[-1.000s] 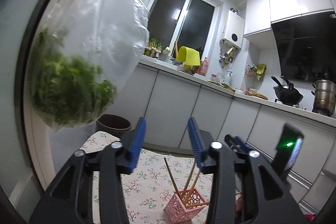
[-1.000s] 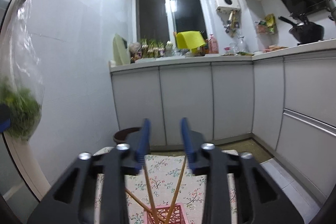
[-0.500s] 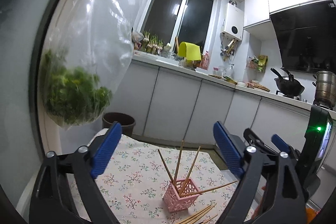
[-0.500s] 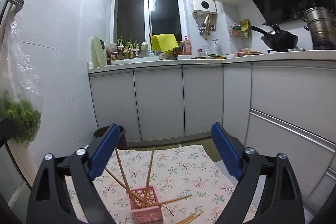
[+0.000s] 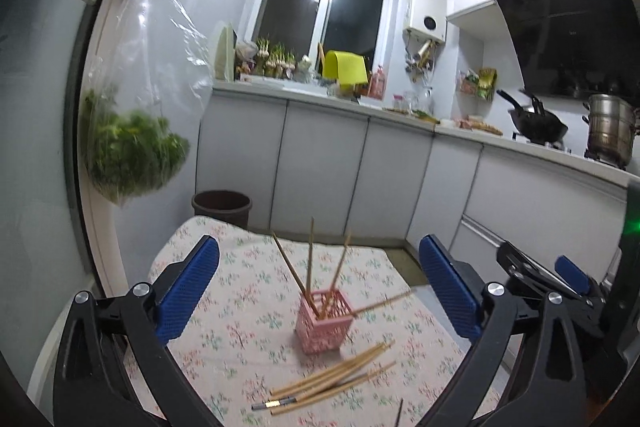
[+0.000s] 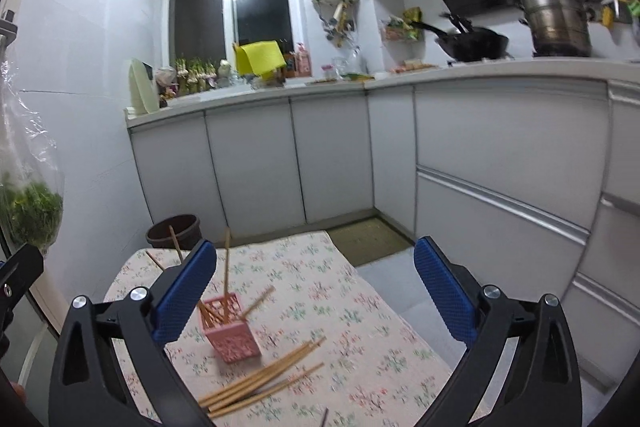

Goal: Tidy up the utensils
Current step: 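Withdraw both tools and swing the left tool toward the loose chopsticks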

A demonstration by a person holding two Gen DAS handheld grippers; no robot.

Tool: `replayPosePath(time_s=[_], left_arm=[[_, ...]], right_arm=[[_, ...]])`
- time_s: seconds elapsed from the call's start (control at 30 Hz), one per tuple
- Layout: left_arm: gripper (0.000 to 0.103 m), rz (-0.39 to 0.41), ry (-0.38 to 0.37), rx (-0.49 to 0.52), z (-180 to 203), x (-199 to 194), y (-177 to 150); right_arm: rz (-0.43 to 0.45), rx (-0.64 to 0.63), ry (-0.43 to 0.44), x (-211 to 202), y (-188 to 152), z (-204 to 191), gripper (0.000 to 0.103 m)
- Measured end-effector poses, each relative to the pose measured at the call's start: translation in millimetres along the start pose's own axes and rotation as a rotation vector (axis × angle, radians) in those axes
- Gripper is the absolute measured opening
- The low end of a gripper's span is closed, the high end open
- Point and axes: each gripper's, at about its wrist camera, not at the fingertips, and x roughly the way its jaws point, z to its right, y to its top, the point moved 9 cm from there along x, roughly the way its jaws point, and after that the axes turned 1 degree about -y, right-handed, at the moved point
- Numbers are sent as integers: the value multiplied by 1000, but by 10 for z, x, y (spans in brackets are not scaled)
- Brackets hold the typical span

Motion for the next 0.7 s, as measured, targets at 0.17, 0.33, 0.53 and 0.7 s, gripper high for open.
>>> replayPosePath(time_s=[0.17, 0.33, 0.53, 0.7], left_arm=[[96, -47, 12, 7, 84, -22, -189], [96, -112, 20, 32, 174, 24, -391], [96, -164, 33, 73, 248, 55, -568], [96, -220, 38, 108, 296, 122, -709]], right_arm=[[-35, -5, -25, -37, -160, 221, 96], [-64, 7, -43, -55, -268, 375, 96], [-107, 10, -65, -26, -388, 474, 96], [-153, 29, -63, 23, -507, 535, 96]])
